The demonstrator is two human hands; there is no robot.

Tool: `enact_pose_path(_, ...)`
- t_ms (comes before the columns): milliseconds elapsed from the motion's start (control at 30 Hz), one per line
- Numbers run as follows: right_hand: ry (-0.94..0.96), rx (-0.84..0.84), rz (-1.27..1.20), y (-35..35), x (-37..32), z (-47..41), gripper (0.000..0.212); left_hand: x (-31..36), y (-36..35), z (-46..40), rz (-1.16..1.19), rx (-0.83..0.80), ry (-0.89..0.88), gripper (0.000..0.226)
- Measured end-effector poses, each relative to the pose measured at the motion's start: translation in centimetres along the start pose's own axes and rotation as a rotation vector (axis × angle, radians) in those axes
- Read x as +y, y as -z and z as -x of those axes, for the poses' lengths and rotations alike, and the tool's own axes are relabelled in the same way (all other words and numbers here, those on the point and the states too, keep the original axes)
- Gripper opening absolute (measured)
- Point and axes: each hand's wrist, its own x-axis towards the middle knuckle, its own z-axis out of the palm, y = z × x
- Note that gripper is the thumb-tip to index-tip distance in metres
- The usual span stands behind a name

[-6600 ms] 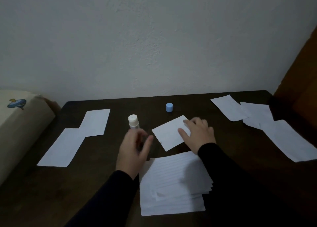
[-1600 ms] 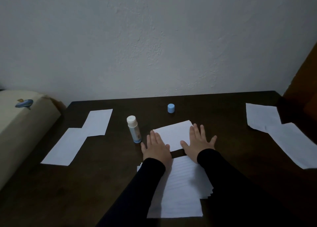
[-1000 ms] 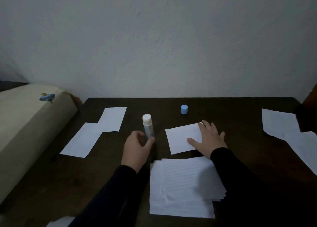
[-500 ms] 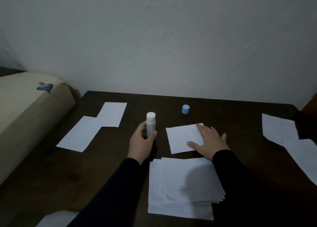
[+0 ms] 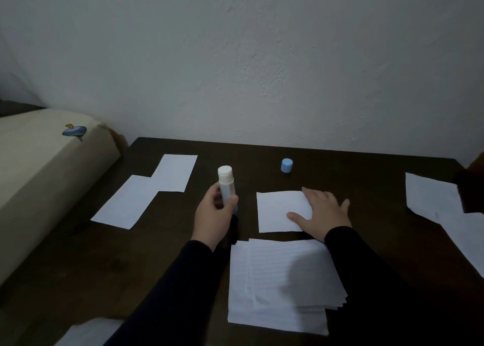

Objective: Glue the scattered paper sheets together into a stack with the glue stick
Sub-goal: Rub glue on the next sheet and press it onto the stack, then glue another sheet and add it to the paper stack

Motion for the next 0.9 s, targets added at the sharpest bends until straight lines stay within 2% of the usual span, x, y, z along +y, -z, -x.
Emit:
enact_pose_path(100, -0.006, 0.038, -0.001, 0.3, -0.2, 0.3, 0.081, -0.2, -0.2, -0.1, -0.002, 0.001, 0.014, 0.05)
enact_pose_path(200, -0.001, 0.072, -0.065, 0.3, -0.3, 0.4, 0.069, -0.3, -0.3, -0.1, -0.022, 0.001, 0.01, 0.05)
enact_pose_path(333, 0.025, 0.139, -0.384, 1.3, -0.9, 1.7, 0.05, 0.5, 0.2, 0.3, 0.008, -0.003, -0.016, 0.049)
enact_pose_path(467, 0.141, 0.217, -0.63, 3.4, -2.2, 4.4, 0.042, 1.6, 1.6, 1.1, 0.019, -0.015, -0.032, 0.051)
enact_pose_path(567, 0.133, 0.168, -0.822, 4.7, -2.9, 6.7, 0.039, 2.4, 3.2, 1.7, 0.008, -0.024, -0.068, 0.053)
enact_pose_path(667, 0.102, 0.01, -0.972, 4.6, -2.8, 8.8, 0.038, 2.7, 4.6, 2.7, -0.037, -0.056, -0.089, 0.053)
enact_pose_path(800, -0.041, -0.079, -0.814, 2.1, -2.5, 9.9, 0.05, 2.3, 5.6, 4.3, -0.123, -0.066, -0.108, 0.051)
enact_pose_path(900, -0.075, -0.045, -0.349, 0.2, -2.5, 10.1, 0.059, 1.7, 6.3, 5.1, -0.172, -0.091, -0.118, 0.05)
